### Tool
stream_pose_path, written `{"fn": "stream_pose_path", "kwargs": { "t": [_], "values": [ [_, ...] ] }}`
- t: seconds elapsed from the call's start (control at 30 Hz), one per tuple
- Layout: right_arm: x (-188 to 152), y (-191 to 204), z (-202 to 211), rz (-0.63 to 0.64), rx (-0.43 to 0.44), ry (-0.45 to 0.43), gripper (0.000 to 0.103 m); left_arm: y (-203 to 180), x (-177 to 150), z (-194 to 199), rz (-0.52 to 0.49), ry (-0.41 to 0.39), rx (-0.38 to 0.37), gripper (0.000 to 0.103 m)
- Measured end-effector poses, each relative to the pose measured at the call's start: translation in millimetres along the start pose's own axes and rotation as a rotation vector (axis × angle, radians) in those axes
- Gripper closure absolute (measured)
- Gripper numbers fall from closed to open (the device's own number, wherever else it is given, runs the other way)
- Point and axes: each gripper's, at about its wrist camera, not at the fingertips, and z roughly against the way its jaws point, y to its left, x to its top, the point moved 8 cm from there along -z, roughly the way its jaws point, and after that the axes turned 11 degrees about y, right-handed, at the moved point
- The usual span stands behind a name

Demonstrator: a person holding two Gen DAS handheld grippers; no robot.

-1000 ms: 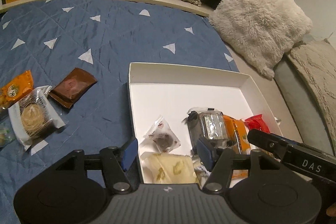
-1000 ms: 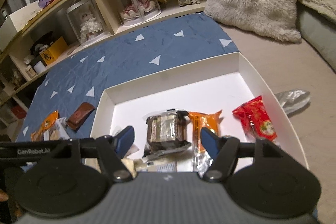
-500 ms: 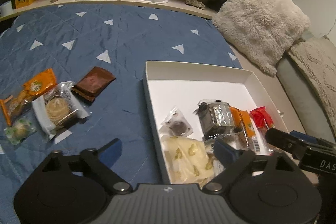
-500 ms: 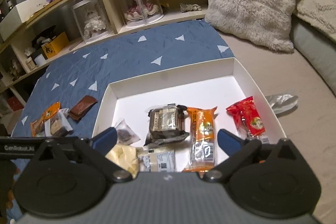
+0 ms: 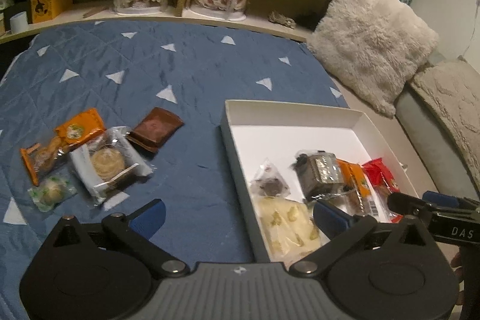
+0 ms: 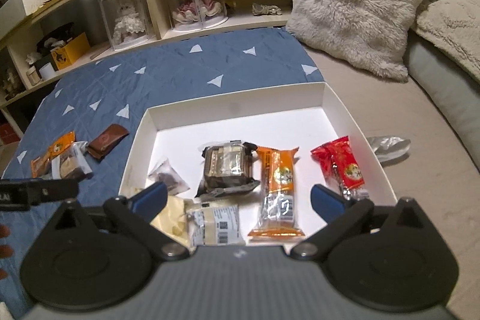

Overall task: Organize snacks
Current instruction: 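Withdraw both open tools from the tray toward the snack pile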

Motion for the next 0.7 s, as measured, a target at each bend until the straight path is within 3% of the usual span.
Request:
{"fn": "stream_pose_path", "kwargs": {
  "t": [0.7],
  "values": [
    [15.0, 65.3, -21.6, 0.073, 0.086, -0.034, 0.001, 113.8, -7.7, 37.4, 0.076, -0.016, 0.097, 0.000]
  ]
}}
